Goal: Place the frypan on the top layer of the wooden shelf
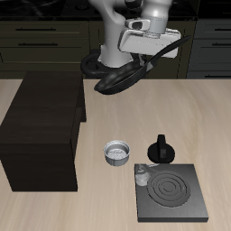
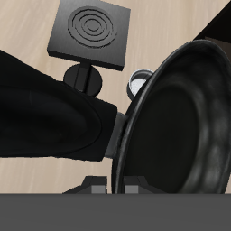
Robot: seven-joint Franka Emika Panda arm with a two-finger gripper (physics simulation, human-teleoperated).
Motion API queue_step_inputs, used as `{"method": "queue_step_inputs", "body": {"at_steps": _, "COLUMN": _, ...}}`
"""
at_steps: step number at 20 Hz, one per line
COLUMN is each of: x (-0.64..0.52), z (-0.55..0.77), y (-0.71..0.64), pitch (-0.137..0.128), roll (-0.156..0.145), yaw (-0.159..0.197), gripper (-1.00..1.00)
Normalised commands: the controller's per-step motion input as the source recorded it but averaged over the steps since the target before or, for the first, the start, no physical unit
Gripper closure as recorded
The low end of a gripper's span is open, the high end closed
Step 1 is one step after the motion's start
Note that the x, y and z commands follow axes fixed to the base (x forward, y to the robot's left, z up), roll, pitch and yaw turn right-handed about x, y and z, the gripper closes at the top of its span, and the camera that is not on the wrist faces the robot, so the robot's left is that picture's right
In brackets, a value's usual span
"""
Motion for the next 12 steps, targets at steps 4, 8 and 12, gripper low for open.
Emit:
{"method": "queue_step_inputs", "body": {"at_steps": 4, "x": 0.16, "z": 0.13, "y": 0.0, "pitch": -0.023, "roll": -0.025, "yaw": -0.003, "gripper": 1.0}}
{"method": "queue_step_inputs", "body": {"at_steps": 8, "x": 0.11, "z": 0.11, "y": 0.07, "pitch": -0.021, "roll": 0.01, "yaw": 0.016, "gripper": 1.0}}
{"method": "queue_step_inputs", "body": {"at_steps": 12, "x": 0.11, "z": 0.14, "y": 0.03, "pitch": -0.014, "roll": 0.017, "yaw": -0.038, "gripper": 1.0}}
